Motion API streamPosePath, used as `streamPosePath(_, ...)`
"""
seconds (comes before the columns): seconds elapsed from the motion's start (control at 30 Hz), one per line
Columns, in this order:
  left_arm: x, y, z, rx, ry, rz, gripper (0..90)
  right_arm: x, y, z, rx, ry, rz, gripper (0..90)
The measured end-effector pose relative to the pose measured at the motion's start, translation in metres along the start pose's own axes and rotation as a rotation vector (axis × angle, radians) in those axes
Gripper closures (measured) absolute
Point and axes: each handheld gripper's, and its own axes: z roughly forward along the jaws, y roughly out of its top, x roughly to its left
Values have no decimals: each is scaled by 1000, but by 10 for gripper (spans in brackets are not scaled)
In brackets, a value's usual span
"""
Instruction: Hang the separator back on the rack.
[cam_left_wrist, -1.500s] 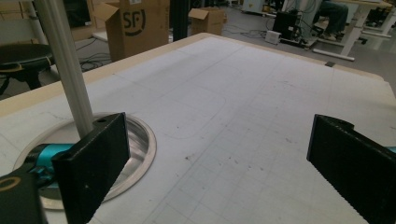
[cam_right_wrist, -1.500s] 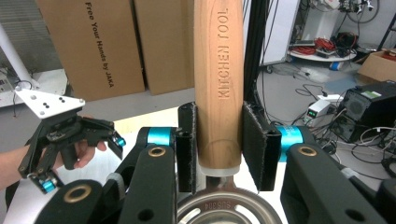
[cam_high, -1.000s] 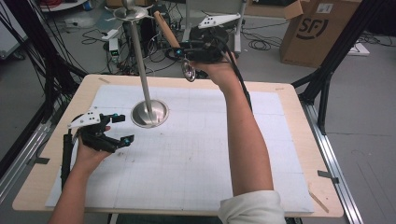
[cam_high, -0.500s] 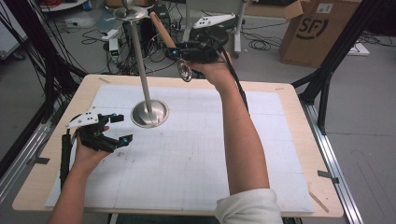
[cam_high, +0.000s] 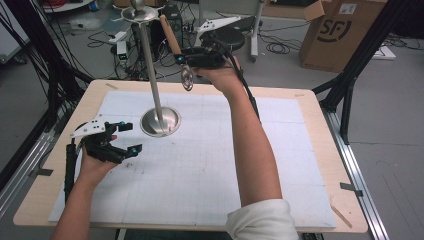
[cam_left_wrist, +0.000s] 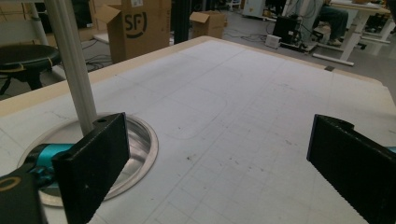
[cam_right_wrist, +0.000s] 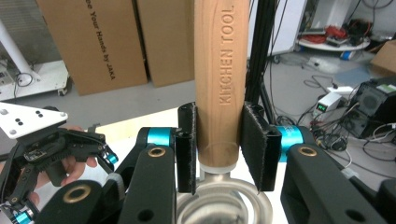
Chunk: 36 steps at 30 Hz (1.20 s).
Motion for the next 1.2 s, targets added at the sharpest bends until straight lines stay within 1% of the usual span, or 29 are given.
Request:
streamPosePath(0.07,0,0,0,0,0,0,64,1,1,4,15,3,-3,676)
streamPosePath(0.3,0,0,-1,0,-2,0,65,3,5,15,36,13,-17,677)
streamPosePath(0.6,1,0,-2,-2,1,-2,64,4,12,22,63,-2,-22,679)
streamPosePath(0.7,1,0,-2,-2,1,-2,64,3,13,22,60,-9,-23,679)
streamPosePath(0.73,1,0,-2,-3,1,-2,64,4,14,21,61,-8,-17,680)
streamPosePath(1.2,1,0,-2,-2,3,1,64,3,17,14,75,-34,-31,680)
